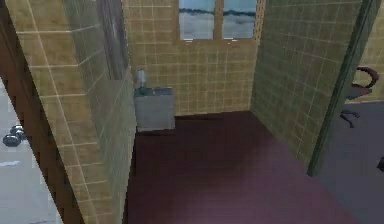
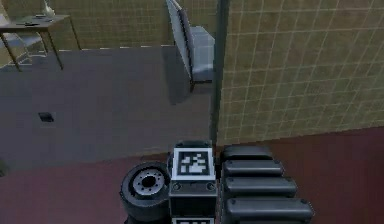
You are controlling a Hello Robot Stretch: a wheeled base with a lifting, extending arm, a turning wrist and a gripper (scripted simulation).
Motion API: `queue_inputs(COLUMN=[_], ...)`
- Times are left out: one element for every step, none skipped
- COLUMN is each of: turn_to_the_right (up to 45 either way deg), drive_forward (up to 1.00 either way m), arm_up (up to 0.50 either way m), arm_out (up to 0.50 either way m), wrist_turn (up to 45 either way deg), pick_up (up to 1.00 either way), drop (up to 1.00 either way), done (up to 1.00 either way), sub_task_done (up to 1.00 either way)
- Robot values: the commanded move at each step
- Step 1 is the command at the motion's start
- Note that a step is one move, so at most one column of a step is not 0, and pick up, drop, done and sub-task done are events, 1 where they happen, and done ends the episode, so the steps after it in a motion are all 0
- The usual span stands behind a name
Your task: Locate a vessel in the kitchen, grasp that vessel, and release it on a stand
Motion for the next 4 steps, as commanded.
queue_inputs(turn_to_the_right=[0.0, 3.0, 0.0, 0.0], drive_forward=[1.0, 0.0, 1.0, 0.05], arm_up=[0.0, 0.0, 0.0, 0.0], arm_out=[0.0, 0.0, 0.0, 0.0], wrist_turn=[0.0, 0.0, 0.0, 0.0], pick_up=[0.0, 0.0, 0.0, 0.0], drop=[0.0, 0.0, 0.0, 0.0], done=[0.0, 0.0, 0.0, 0.0], sub_task_done=[0.0, 0.0, 0.0, 0.0])
